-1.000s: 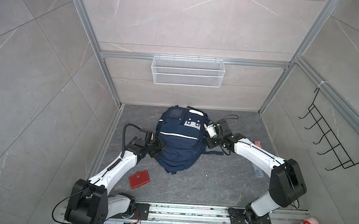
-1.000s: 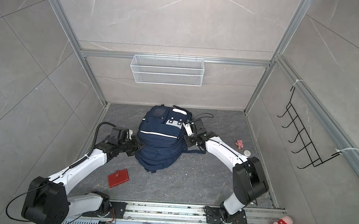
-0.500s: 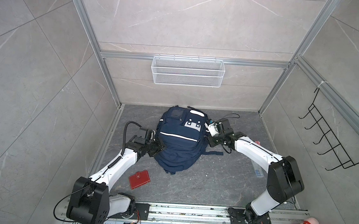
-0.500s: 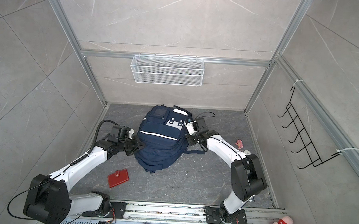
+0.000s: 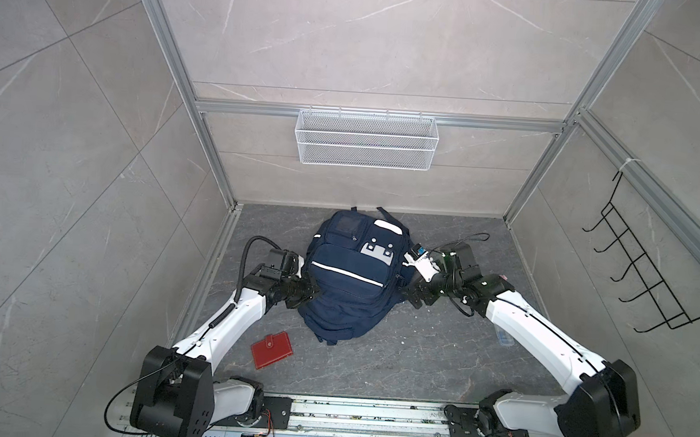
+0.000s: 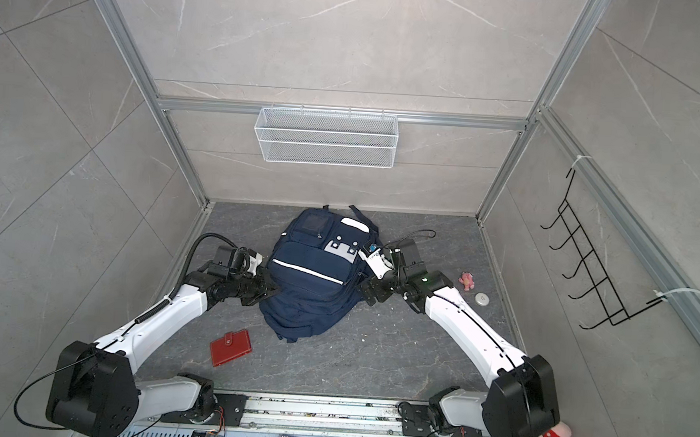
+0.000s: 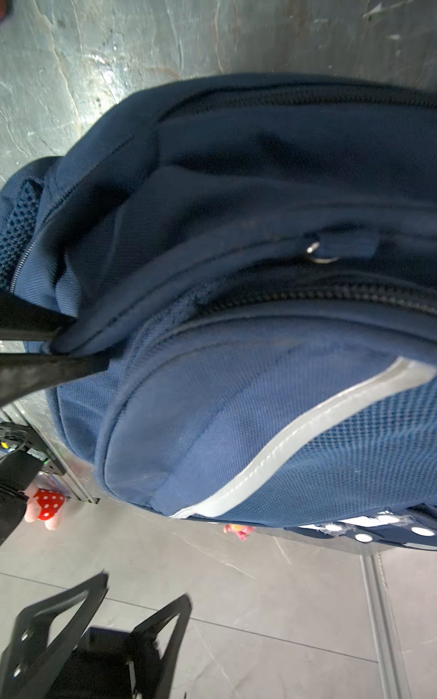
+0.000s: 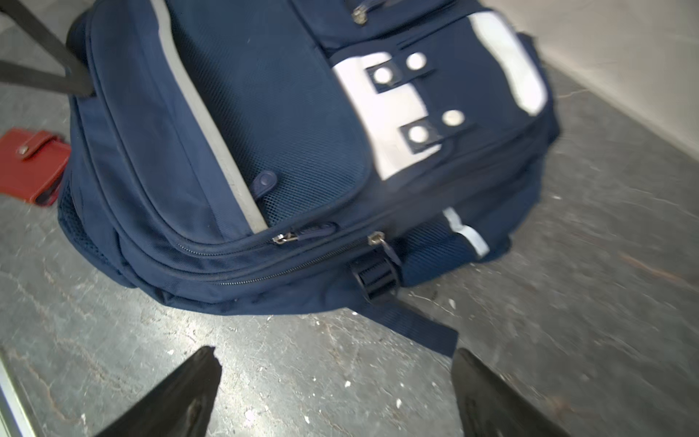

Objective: Pack the student bag

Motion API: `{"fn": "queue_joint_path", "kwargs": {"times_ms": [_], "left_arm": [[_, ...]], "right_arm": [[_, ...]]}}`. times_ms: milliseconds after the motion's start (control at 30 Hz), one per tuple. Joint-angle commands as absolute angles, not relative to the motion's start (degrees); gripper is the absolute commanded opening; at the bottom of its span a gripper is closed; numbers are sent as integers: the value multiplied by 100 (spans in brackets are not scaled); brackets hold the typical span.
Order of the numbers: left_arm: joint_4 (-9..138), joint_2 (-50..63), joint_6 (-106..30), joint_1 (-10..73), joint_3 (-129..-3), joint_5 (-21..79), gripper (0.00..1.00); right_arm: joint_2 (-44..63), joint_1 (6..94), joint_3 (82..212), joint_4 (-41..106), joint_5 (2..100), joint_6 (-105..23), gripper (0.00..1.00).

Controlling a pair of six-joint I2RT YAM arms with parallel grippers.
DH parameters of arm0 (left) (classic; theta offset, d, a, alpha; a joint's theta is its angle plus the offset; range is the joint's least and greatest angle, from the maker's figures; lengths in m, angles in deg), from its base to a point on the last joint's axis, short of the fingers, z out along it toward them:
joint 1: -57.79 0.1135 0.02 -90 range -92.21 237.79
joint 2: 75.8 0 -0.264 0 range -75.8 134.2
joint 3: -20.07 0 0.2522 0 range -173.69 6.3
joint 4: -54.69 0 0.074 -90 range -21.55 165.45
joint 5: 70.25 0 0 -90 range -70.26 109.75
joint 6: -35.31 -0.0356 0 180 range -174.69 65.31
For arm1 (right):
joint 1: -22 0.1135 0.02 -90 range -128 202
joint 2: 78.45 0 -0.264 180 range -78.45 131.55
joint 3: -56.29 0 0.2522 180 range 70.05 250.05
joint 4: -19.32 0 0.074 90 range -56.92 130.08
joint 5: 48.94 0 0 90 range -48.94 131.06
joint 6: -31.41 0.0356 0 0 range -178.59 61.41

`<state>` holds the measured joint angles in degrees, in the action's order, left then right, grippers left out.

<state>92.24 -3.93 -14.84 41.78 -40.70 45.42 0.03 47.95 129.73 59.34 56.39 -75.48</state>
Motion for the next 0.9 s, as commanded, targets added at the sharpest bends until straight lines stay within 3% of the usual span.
{"fn": "queue_joint_path", "kwargs": {"times_ms": [0,133,867], "left_arm": [[9168,-547,-1817,4166,-4026,5183,0],[8892,-542,-1668,4161,-3809,5261,0],[8534,-338,-2023,4169,-3567,5959,0]], "right_arm": [[791,4828,13353,5813,6156,-7956,95],[1456,4828,13912,6037,6161,-7942,91],[2230,5304,14147,6130,6133,-8047,85]]}}
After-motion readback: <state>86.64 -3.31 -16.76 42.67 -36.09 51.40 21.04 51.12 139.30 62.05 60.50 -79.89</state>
